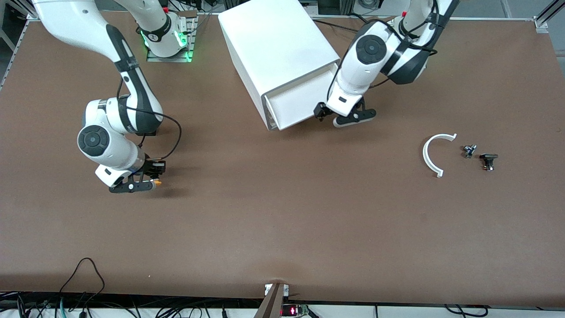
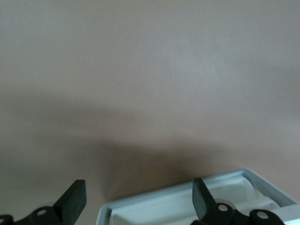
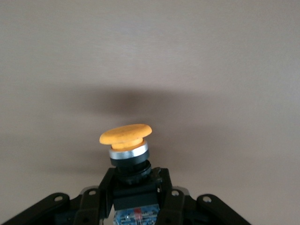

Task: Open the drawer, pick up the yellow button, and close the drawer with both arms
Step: 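Push the drawer shut with the left gripper while the right gripper carries the button, then lower the yellow button beside the orange box and open the right gripper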

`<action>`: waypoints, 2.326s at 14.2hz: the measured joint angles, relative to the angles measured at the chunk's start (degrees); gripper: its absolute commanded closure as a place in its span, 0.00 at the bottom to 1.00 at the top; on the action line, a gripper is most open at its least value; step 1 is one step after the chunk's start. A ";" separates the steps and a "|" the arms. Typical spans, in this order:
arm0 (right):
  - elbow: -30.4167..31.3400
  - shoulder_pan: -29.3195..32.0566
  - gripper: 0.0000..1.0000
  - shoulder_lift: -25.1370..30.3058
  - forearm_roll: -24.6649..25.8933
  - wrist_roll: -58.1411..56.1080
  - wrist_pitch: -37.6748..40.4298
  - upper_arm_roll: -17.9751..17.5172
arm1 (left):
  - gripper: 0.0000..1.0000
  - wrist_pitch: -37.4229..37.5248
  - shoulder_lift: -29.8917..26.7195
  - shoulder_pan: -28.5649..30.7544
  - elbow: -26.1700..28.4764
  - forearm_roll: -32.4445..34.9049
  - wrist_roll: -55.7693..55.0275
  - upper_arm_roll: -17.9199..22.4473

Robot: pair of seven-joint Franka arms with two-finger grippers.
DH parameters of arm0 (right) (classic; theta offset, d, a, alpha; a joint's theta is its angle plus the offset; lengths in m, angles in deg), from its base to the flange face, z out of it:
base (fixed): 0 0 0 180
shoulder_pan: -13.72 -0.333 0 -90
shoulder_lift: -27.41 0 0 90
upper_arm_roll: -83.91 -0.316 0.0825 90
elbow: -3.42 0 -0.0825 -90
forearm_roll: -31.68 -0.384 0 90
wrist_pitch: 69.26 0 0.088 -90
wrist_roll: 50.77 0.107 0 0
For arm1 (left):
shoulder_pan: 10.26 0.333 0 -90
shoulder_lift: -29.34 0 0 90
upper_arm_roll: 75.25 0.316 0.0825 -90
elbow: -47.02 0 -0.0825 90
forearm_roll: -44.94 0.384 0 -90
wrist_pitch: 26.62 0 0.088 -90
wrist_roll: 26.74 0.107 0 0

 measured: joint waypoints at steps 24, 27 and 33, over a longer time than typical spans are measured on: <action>-0.84 4.40 0.00 3.33 -3.92 -5.49 1.83 -1.91 | 0.00 4.53 -4.38 6.16 -2.44 -8.34 19.63 13.26; -9.35 4.17 0.00 4.76 -9.14 -4.69 12.40 -3.37 | 0.00 18.26 -8.13 6.47 -7.95 -8.32 30.96 20.84; -24.77 3.04 0.00 7.33 -11.35 1.54 35.02 -4.35 | 0.00 38.52 -11.10 7.61 -21.08 1.85 38.75 27.62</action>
